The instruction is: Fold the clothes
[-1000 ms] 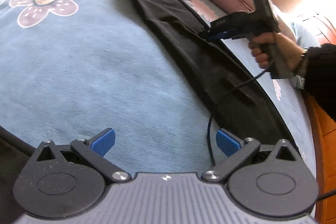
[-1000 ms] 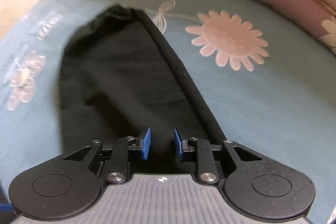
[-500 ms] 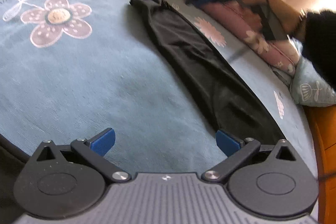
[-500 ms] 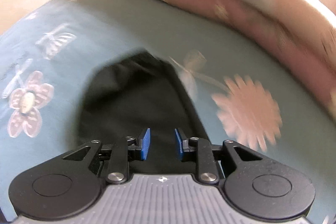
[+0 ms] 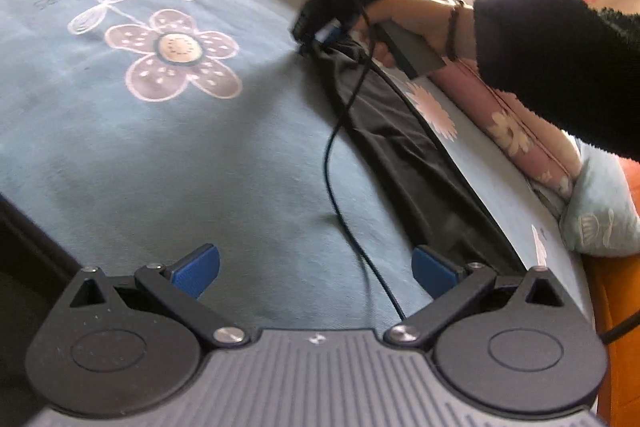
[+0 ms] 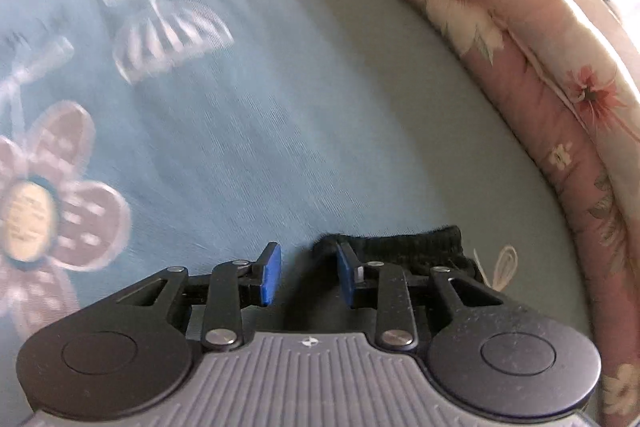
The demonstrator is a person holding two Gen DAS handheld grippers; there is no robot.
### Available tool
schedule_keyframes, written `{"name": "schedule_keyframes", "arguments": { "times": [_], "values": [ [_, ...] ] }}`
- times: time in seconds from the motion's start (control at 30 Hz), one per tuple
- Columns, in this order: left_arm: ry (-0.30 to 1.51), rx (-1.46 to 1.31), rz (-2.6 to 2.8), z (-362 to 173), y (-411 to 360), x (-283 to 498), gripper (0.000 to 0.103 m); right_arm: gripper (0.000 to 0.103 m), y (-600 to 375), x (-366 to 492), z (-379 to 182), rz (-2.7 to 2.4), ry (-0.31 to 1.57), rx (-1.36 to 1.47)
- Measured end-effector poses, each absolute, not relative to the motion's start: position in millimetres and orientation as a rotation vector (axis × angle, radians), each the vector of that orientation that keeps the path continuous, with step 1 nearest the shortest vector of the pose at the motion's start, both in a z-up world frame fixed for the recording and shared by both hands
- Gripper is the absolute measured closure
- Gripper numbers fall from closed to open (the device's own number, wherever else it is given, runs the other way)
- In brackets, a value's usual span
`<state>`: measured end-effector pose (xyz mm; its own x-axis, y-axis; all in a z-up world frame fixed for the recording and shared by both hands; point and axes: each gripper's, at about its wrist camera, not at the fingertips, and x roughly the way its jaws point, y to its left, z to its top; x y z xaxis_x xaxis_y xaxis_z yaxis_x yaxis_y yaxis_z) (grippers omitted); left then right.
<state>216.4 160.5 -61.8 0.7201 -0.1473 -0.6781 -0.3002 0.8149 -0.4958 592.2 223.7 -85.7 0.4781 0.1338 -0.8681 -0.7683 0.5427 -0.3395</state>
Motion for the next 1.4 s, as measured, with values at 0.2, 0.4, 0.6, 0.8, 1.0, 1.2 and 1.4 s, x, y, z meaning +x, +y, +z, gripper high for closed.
{"name": "schedule_keyframes", "arguments": {
  "times": [0.2,0.4,0.6,0.8,1.0,1.2,1.4],
  "values": [
    [0.753,-0.671,0.126,-65,176,206,0.002,0.067,220,600,-94,0.538,0.954,-0.877],
    [0.722,-0.697,0.157,-64,185,198,0.002,0.095,191,623,-58,0.661,0.974,-0.388],
    [0.72,-0.696,0.143,-64,184,194,0.001,0.05,145,642,-49,0.73,1.07,0.021],
    [0.716,-0.692,0.123,-62,178,194,0.001,0.079,130,627,-47,0.659,1.033,-0.112],
    [0.713,-0.675,0.091,-60,175,192,0.001,0.085,109,655,-54,0.474,0.999,-0.084],
    [0.713,-0.673,0.09,-60,172,192,0.001,0.086,127,680,-91,0.427,1.031,-0.237],
    [0.712,-0.668,0.085,-59,171,191,0.001,0.084,124,671,-80,0.417,0.918,-0.256]
  ]
}}
